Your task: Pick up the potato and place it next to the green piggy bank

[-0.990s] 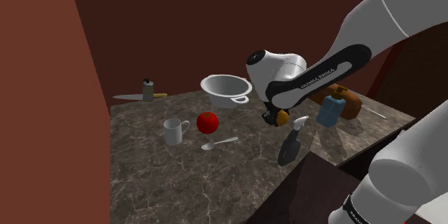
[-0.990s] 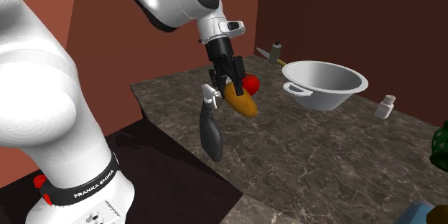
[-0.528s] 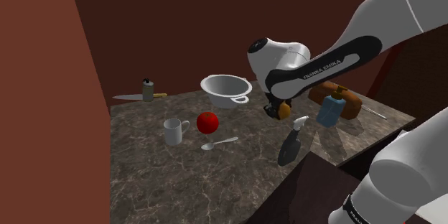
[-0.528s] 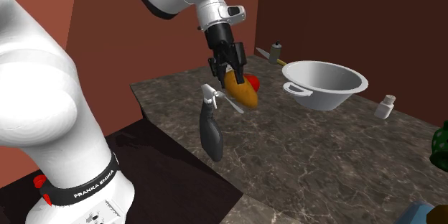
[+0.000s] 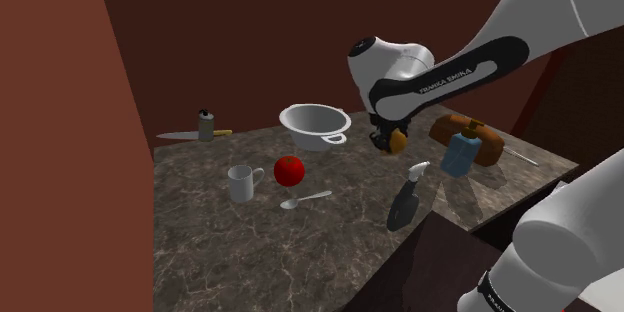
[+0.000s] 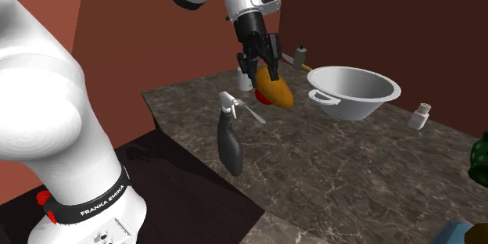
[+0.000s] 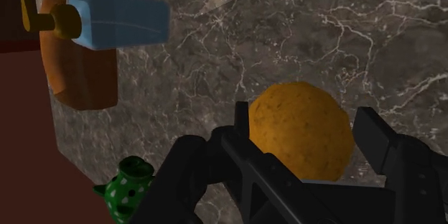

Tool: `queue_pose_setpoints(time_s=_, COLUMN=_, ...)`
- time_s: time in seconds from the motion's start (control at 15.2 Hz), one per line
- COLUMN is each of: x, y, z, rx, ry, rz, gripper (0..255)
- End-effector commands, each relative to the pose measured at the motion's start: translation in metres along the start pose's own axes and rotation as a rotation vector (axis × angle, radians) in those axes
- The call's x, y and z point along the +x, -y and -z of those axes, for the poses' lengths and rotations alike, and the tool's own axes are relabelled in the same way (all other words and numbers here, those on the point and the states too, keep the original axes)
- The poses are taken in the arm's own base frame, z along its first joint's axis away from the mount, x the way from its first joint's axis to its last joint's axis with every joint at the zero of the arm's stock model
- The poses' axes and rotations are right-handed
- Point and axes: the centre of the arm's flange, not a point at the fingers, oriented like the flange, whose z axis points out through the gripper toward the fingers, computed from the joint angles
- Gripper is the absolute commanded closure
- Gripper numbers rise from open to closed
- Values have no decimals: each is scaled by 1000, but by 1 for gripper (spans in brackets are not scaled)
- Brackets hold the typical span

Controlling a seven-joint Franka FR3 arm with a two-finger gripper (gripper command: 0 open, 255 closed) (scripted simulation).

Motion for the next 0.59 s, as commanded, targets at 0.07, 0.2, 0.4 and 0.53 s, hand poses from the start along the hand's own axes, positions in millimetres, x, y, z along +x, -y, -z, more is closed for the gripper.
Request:
queue_pose_setpoints(time_s=0.07, x=25, y=-24, z=-12, rx=-1, ry=0, rz=0, gripper=255)
queue_pose_setpoints(time_s=0.2, x=43, y=-41, z=-21, rx=-1, ry=0, rz=0, gripper=255)
queue_pose_setpoints(time_s=0.4, x=70, y=-66, z=-34, rx=-1, ry=0, rz=0, gripper=255)
queue_pose_setpoints(time_s=0.53, x=89, y=-83, z=-43, rx=-1, ry=0, rz=0, gripper=255)
